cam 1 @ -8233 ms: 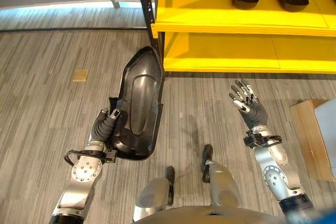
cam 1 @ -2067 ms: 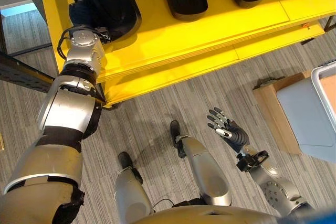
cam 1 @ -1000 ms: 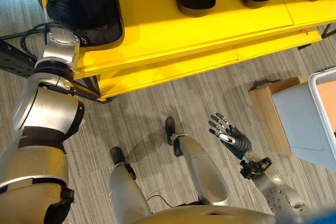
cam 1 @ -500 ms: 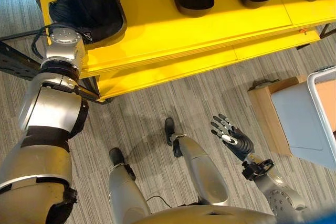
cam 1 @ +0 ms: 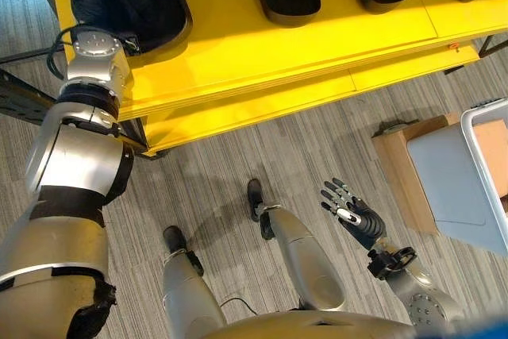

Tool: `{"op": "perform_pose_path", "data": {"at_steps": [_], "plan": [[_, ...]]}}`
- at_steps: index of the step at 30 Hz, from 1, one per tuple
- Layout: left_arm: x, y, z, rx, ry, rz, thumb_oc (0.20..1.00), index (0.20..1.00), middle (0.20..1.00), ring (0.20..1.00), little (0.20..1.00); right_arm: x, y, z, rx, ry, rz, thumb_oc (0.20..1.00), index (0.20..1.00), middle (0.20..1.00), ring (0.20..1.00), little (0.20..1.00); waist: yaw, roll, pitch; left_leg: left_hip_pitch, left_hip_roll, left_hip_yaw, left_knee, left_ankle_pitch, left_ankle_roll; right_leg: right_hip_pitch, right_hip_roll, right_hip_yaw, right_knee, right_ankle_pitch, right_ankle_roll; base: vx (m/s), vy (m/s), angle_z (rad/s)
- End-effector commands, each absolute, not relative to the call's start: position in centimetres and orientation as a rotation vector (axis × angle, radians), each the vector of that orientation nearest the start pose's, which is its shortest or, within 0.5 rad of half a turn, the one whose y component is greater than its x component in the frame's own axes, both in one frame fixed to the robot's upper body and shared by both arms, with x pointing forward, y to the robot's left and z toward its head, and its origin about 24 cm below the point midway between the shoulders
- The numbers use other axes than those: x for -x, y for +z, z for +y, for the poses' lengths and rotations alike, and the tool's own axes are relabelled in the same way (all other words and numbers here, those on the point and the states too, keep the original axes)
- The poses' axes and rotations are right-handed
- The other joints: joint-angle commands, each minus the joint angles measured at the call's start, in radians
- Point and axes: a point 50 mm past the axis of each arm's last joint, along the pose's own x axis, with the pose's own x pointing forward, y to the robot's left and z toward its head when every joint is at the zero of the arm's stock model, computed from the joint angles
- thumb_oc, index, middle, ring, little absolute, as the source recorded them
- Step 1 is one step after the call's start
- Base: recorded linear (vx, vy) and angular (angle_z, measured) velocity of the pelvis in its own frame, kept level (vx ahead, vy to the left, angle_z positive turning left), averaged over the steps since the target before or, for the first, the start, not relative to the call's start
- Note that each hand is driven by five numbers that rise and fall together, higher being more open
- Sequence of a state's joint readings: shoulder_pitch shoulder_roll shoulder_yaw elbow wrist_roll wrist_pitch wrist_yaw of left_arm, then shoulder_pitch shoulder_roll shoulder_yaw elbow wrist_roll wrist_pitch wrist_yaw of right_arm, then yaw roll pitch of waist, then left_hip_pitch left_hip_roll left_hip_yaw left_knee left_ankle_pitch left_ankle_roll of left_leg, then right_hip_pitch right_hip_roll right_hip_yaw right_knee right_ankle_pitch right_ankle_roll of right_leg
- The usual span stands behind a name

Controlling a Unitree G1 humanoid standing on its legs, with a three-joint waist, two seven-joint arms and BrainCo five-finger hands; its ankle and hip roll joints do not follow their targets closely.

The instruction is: Move parts from the plastic box to the shelf.

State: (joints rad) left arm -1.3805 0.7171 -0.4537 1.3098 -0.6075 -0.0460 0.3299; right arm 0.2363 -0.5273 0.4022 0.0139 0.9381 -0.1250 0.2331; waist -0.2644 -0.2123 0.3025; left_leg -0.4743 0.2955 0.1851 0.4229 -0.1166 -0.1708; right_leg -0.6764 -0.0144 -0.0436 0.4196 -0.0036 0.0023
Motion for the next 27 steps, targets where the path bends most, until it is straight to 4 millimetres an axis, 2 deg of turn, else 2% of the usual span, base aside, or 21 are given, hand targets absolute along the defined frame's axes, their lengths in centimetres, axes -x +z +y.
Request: {"op": "perform_pose_path", "data": {"at_steps": [1,2,3,4,8,10,14,18,19,21,25,26,27], "plan": [[-37.6,34.4,31.9,-0.163,0.679,-0.423,0.2,0.2,0.2,0.2,0.2,-18.6,0.0,-18.5,-0.474,0.37,0.257,1.0,1.0,1.0,1.0,1.0,-0.02,0.01,0.003,-0.054,0.103,-0.113,0.096,-0.025,-0.035,0.033,-0.114,0.077,0.05,-0.078,0.17,0.01,-0.015,-0.09],[-37.6,34.8,31.8,-0.15,0.677,-0.437,0.325,0.325,0.325,0.325,0.325,-18.5,-0.1,-18.5,-0.477,0.37,0.263,1.0,1.0,1.0,1.0,1.0,-0.022,0.012,0.001,-0.059,0.107,-0.113,0.1,-0.026,-0.035,0.026,-0.113,0.078,0.054,-0.079,0.17,0.01,-0.021,-0.07],[-37.5,35.2,31.6,-0.112,0.672,-0.461,1.0,1.0,1.0,1.0,1.0,-18.4,-0.2,-18.5,-0.48,0.368,0.269,1.0,1.0,1.0,1.0,1.0,-0.023,0.013,-0.001,-0.066,0.108,-0.114,0.104,-0.028,-0.035,0.018,-0.111,0.08,0.058,-0.08,0.169,0.02,-0.023,-0.06],[-37.6,35.3,31.1,0.045,0.641,-0.505,1.0,1.0,1.0,1.0,1.0,-18.3,-0.4,-18.5,-0.478,0.362,0.277,1.0,1.0,1.0,1.0,1.0,-0.021,0.017,-0.005,-0.073,0.11,-0.116,0.107,-0.03,-0.036,0.012,-0.11,0.081,0.059,-0.082,0.168,0.02,-0.022,-0.05],[-37.7,34.5,31.3,0.283,0.607,-0.529,1.0,1.0,1.0,1.0,1.0,-18.1,-0.8,-18.2,-0.475,0.362,0.296,1.0,1.0,1.0,1.0,1.0,-0.017,0.023,-0.018,-0.089,0.109,-0.124,0.121,-0.04,-0.035,0.003,-0.107,0.075,0.069,-0.086,0.164,0.0,0.0,0.0],[-37.7,34.2,31.4,0.328,0.601,-0.526,1.0,1.0,1.0,1.0,1.0,-18.1,-0.7,-18.3,-0.47,0.362,0.3,1.0,1.0,1.0,1.0,1.0,-0.015,0.024,-0.023,-0.093,0.109,-0.129,0.12,-0.039,-0.037,0.004,-0.108,0.071,0.068,-0.085,0.163,0.0,-0.008,0.02],[-37.6,33.9,31.9,0.313,0.599,-0.521,1.0,1.0,1.0,1.0,1.0,-18.2,-0.5,-18.3,-0.463,0.37,0.294,1.0,1.0,1.0,1.0,1.0,-0.01,0.025,-0.026,-0.095,0.11,-0.134,0.13,-0.042,-0.035,0.01,-0.104,0.068,0.072,-0.084,0.162,-0.02,-0.005,-0.01],[-37.2,34.5,32.1,0.117,0.59,-0.531,1.0,1.0,1.0,1.0,1.0,-18.6,-0.4,-18.6,-0.444,0.365,0.28,1.0,1.0,1.0,1.0,1.0,0.006,0.039,-0.022,-0.084,0.104,-0.146,0.126,-0.039,-0.03,0.041,-0.11,0.06,0.066,-0.085,0.161,-0.04,0.0,0.03],[-37.1,35.0,31.7,-0.081,0.578,-0.538,1.0,1.0,1.0,1.0,1.0,-18.9,-0.3,-18.6,-0.438,0.378,0.269,1.0,1.0,1.0,1.0,1.0,0.017,0.049,-0.017,-0.07,0.097,-0.149,0.113,-0.031,-0.028,0.065,-0.117,0.053,0.057,-0.081,0.162,-0.06,-0.007,0.11],[-37.1,35.2,31.0,-0.255,0.562,-0.545,1.0,1.0,1.0,1.0,1.0,-19.0,-0.1,-18.6,-0.432,0.389,0.261,1.0,1.0,1.0,1.0,1.0,0.027,0.054,-0.009,-0.059,0.092,-0.152,0.103,-0.024,-0.027,0.084,-0.122,0.049,0.046,-0.076,0.162,-0.05,-0.006,0.13],[-37.1,35.2,31.0,-0.256,0.563,-0.545,1.0,1.0,1.0,1.0,1.0,-19.0,-0.2,-18.6,-0.433,0.389,0.261,1.0,1.0,1.0,1.0,1.0,0.027,0.053,-0.008,-0.057,0.091,-0.151,0.101,-0.024,-0.027,0.087,-0.122,0.049,0.045,-0.075,0.162,-0.02,0.0,0.15],[-37.3,34.8,27.5,-0.711,0.469,-0.615,1.0,1.0,1.0,1.0,1.0,-19.0,-0.1,-18.2,-0.446,0.415,0.239,1.0,1.0,1.0,1.0,1.0,0.052,0.069,0.022,-0.027,0.075,-0.16,0.062,0.0,-0.025,0.134,-0.137,0.034,0.017,-0.066,0.165,-0.08,0.001,-0.09],[-37.3,34.3,26.6,-0.813,0.442,-0.635,1.0,1.0,1.0,1.0,1.0,-18.9,-0.1,-18.2,-0.444,0.419,0.235,1.0,1.0,1.0,1.0,1.0,0.056,0.07,0.03,-0.02,0.072,-0.161,0.055,0.003,-0.024,0.144,-0.14,0.031,0.014,-0.065,0.166,-0.1,0.006,-0.09]]}}
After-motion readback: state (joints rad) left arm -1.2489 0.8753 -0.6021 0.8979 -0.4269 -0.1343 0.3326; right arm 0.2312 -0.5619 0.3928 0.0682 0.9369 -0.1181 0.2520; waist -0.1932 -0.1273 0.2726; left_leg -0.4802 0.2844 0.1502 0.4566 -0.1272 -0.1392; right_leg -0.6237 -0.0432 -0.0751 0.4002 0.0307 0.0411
